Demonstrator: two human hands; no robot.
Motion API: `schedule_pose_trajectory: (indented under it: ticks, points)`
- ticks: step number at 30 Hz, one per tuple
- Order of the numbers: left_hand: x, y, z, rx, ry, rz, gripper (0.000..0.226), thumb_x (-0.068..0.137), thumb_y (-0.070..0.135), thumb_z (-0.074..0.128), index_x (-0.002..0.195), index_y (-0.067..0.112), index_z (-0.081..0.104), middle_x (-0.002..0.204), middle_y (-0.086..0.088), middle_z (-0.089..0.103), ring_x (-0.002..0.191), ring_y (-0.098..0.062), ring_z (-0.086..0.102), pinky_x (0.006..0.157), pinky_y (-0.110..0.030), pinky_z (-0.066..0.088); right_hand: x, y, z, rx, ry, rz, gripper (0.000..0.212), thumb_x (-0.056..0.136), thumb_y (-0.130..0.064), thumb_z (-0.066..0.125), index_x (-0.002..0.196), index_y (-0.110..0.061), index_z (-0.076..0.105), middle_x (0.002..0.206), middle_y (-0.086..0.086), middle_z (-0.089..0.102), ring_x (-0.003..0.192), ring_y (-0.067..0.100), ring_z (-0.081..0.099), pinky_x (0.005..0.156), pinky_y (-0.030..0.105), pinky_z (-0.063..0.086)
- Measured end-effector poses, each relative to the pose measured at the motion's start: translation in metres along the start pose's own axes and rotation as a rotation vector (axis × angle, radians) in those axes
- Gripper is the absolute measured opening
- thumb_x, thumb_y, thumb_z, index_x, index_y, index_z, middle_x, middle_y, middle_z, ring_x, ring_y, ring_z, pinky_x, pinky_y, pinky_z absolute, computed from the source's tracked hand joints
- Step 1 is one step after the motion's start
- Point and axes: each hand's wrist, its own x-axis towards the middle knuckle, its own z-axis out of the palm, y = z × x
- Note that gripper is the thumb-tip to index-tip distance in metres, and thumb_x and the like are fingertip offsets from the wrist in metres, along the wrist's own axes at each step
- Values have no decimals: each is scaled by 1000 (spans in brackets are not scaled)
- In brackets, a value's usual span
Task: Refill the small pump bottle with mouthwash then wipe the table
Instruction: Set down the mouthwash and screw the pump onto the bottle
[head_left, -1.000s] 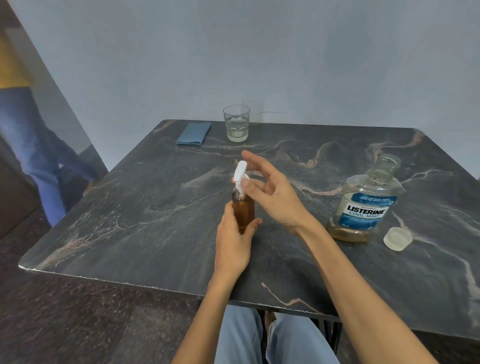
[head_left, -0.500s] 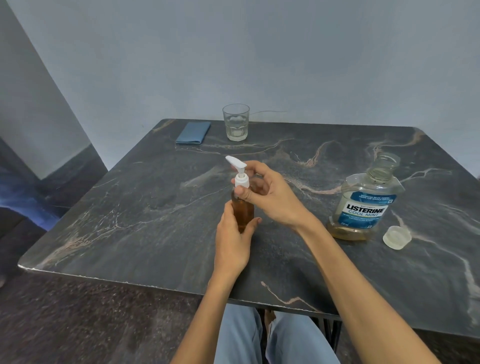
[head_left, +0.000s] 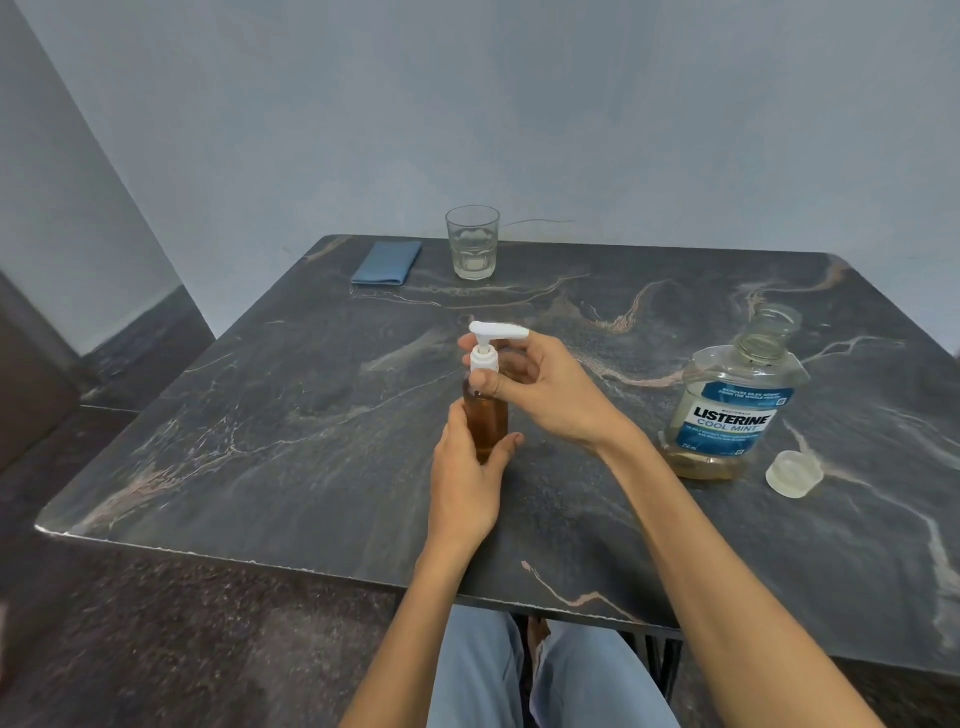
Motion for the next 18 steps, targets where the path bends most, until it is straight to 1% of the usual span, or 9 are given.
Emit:
schedule_pose_trajectory:
  ticks: [1,3,5,7,8,10,12,15,18]
  points:
    - [0,-1,0,-3,0,-2,45,85,25,66,125,20,45,115,3,59,103,-10,57,87,-26,47,0,0,1,1,6,2,32,85,-4,62,112,-18,55,111,-2,63,101,10,62,84,22,51]
    - [1,-2,0,-2,-1,-2,46,86,25,66,126,20,44,117,6,58,103,-8,55,82,-17,44,1,0,1,-19,18,-2,31,82,-7,67,109,-17,55,109,11,63,103,20,62,87,27,52]
    - [2,-2,1,4,0,3,44,85,26,66,124,22,44,115,8,57,99,-2,54,76,-11,41,2,0,1,-39,27,-6,36,83,-13,67,115,-16,52,111,24,60,106,31,59,90,35,48]
    - [2,-2,1,3,1,10,41,85,26,67,120,25,44,110,9,58,95,-2,55,75,-12,41,2,1,0,-63,12,-7,39,89,-20,57,127,-20,47,114,30,56,108,40,55,93,41,46]
    - [2,-3,1,5,3,13,41,85,26,67,119,25,45,107,8,58,94,-3,56,76,-14,41,2,1,-1,-72,2,-16,38,93,-21,50,131,-20,44,118,28,57,109,39,55,95,41,45]
    - [2,-4,0,15,11,23,39,84,26,67,116,24,45,102,7,59,92,-8,56,76,-20,43,2,0,0,-69,-14,-38,36,97,-15,42,133,-11,44,120,11,61,109,23,59,94,28,47]
    - [2,-4,0,21,16,31,37,84,25,68,114,25,46,98,8,59,89,-8,57,75,-22,44,1,0,1,-49,-2,-46,30,97,-11,43,125,-7,51,113,2,63,105,7,60,88,19,47]
    - [2,-5,0,21,17,35,35,84,25,68,112,26,46,96,10,58,87,-5,56,72,-17,42,0,2,5,46,66,-54,21,92,-5,51,111,-10,58,107,2,64,100,4,63,85,19,50]
    - [3,-5,1,15,13,29,38,84,26,68,116,23,47,101,8,59,91,-5,56,74,-16,41,1,3,7,94,123,-45,19,89,-4,57,102,-16,62,100,-2,66,98,5,64,84,20,51]
